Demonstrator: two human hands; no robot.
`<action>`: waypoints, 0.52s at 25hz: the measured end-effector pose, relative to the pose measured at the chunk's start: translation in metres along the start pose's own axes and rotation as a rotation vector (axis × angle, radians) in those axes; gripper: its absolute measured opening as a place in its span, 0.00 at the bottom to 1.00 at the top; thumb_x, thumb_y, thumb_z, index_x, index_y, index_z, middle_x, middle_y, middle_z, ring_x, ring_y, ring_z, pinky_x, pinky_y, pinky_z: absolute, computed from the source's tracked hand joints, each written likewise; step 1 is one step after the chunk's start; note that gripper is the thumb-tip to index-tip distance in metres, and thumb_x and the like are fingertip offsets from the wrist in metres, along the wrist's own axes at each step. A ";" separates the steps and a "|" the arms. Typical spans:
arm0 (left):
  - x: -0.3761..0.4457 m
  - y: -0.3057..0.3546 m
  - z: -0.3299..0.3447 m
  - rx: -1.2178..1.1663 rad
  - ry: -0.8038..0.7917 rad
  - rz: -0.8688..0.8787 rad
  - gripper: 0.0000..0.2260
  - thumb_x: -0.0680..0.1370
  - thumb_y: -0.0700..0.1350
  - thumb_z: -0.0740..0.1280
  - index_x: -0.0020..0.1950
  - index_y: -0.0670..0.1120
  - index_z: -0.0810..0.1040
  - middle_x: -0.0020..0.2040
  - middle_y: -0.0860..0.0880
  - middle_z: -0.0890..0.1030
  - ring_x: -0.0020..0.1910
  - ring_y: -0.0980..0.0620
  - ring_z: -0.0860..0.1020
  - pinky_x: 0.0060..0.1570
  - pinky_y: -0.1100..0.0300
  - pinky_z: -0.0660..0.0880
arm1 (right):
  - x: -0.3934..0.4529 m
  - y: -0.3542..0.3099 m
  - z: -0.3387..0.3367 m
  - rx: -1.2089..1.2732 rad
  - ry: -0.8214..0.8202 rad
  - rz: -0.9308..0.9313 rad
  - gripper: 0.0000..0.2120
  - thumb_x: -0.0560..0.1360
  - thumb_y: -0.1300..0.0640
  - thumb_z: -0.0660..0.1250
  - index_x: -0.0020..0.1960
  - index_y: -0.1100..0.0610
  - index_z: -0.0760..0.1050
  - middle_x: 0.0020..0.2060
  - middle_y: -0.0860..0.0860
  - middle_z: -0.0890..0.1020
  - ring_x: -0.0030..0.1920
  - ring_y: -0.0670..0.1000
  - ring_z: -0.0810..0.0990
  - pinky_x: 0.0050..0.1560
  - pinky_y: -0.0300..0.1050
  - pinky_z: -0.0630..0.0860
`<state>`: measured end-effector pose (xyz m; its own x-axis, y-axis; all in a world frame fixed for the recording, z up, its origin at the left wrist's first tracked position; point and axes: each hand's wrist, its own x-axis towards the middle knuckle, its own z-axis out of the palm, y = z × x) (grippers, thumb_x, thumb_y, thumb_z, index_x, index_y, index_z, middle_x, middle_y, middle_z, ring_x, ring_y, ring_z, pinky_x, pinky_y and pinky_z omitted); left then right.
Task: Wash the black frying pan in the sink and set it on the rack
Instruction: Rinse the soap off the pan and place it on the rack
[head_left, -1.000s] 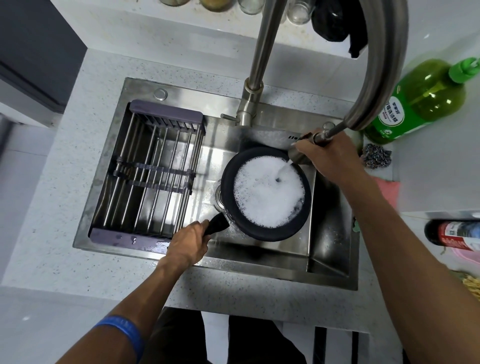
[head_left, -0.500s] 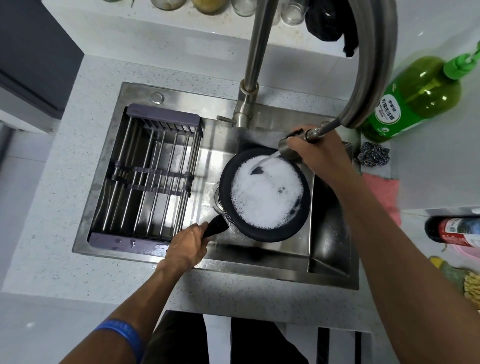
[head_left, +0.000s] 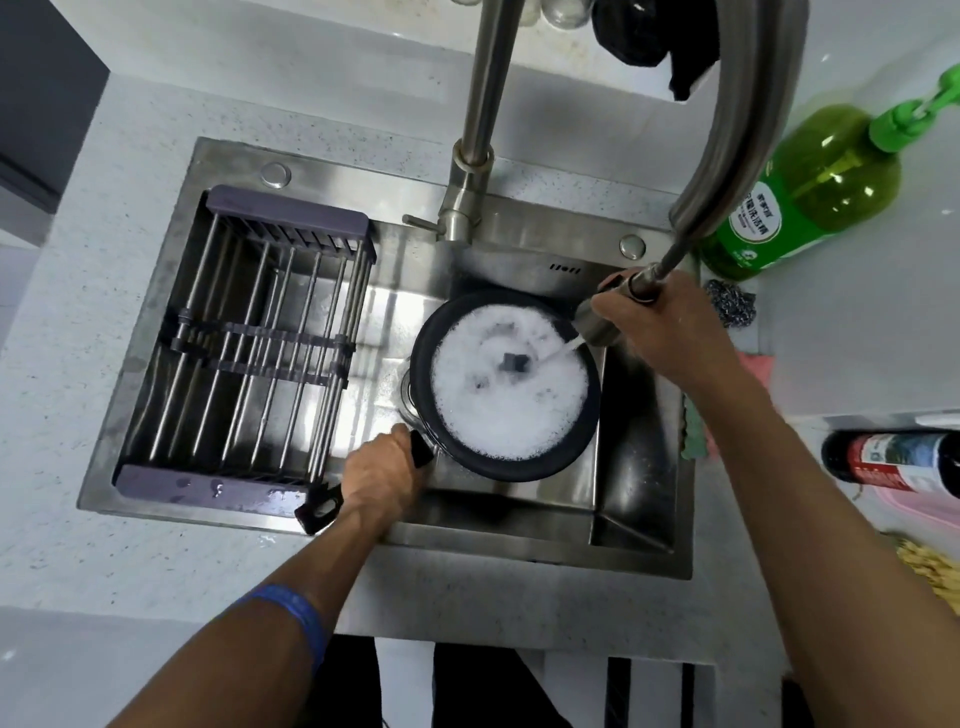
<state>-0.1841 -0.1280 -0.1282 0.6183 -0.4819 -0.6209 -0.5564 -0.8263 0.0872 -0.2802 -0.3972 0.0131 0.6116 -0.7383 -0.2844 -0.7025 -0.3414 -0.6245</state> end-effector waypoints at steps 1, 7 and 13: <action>-0.001 0.000 -0.008 -0.024 -0.013 0.003 0.18 0.76 0.59 0.66 0.56 0.45 0.73 0.48 0.47 0.81 0.48 0.46 0.81 0.42 0.56 0.71 | 0.000 0.003 -0.003 -0.010 -0.005 -0.004 0.14 0.66 0.43 0.67 0.30 0.52 0.77 0.27 0.50 0.78 0.32 0.53 0.77 0.41 0.51 0.76; -0.022 -0.002 -0.070 -0.435 -0.267 0.027 0.12 0.75 0.52 0.72 0.39 0.51 0.71 0.22 0.61 0.75 0.24 0.69 0.73 0.26 0.74 0.66 | -0.001 0.002 -0.011 -0.017 -0.031 0.011 0.16 0.64 0.40 0.67 0.38 0.53 0.81 0.36 0.52 0.83 0.42 0.55 0.82 0.47 0.49 0.77; -0.032 -0.001 -0.078 -0.617 -0.315 0.133 0.05 0.74 0.39 0.67 0.45 0.39 0.73 0.41 0.42 0.81 0.43 0.52 0.84 0.41 0.61 0.78 | -0.006 -0.005 -0.015 -0.005 -0.080 0.052 0.16 0.68 0.43 0.69 0.29 0.53 0.75 0.29 0.51 0.79 0.38 0.58 0.81 0.43 0.51 0.75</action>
<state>-0.1599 -0.1341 -0.0475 0.3254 -0.5597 -0.7621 -0.1423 -0.8258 0.5457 -0.2855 -0.3997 0.0284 0.6010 -0.7065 -0.3738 -0.7359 -0.3066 -0.6037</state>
